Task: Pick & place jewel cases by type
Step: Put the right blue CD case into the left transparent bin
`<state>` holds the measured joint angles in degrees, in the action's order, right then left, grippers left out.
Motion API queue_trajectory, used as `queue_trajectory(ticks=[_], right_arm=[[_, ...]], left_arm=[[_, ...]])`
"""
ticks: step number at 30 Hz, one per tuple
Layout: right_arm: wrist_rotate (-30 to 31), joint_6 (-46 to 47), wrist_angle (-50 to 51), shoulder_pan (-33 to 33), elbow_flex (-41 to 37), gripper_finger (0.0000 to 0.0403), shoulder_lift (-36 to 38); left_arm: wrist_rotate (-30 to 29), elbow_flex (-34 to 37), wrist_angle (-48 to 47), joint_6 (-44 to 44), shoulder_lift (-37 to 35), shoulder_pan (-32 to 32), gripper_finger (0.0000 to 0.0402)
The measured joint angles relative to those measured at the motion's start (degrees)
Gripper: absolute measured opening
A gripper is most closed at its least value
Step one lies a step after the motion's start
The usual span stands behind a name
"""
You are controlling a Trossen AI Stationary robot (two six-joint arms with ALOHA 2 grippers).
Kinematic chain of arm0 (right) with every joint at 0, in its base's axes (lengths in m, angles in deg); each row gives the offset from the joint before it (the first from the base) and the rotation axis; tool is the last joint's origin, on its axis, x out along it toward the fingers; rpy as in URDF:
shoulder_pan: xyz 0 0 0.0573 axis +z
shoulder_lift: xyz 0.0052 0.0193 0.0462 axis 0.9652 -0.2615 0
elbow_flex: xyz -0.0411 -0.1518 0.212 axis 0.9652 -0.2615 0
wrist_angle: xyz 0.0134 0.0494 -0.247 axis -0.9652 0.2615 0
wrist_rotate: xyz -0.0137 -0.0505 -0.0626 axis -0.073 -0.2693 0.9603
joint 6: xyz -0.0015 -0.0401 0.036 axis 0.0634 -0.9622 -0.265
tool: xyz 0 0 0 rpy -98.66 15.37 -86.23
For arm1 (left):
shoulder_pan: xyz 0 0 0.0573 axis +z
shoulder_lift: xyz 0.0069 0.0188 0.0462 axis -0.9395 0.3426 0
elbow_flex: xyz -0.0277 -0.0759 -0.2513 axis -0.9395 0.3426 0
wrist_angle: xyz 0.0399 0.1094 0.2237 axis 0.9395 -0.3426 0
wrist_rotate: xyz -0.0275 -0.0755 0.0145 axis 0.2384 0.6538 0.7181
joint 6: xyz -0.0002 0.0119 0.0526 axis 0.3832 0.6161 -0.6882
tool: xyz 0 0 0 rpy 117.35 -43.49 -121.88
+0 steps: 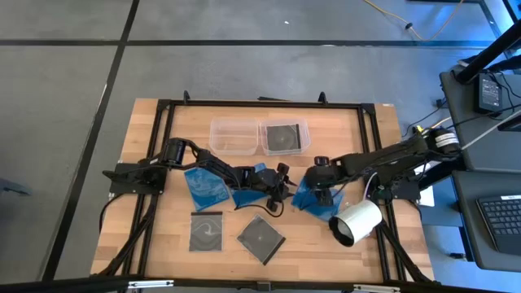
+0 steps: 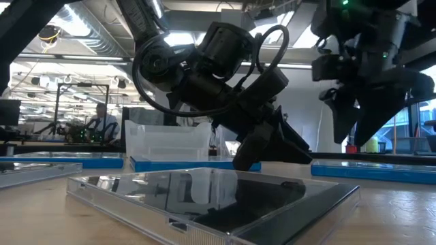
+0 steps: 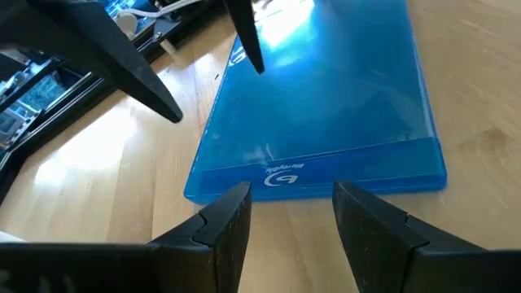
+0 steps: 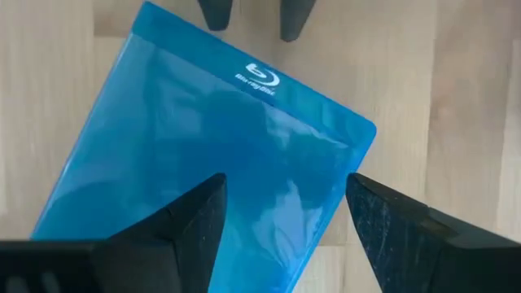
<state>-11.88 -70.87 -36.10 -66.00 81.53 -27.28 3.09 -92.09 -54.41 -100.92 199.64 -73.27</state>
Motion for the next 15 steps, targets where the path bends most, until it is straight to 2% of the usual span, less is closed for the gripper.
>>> queue_trajectory(ticks=[7,15], right_arm=[[1.09,1.56,1.33,0.0,2.13,0.0255,-8.84],[1.78,7.72,-1.51,-1.2,2.36,0.0255,-12.32]], left_arm=[[-0.15,-0.06,-0.54,0.42,-0.02,0.04,0.0171],[-2.73,-0.09,-2.98,-0.95,-1.0,-0.36,0.0171]])
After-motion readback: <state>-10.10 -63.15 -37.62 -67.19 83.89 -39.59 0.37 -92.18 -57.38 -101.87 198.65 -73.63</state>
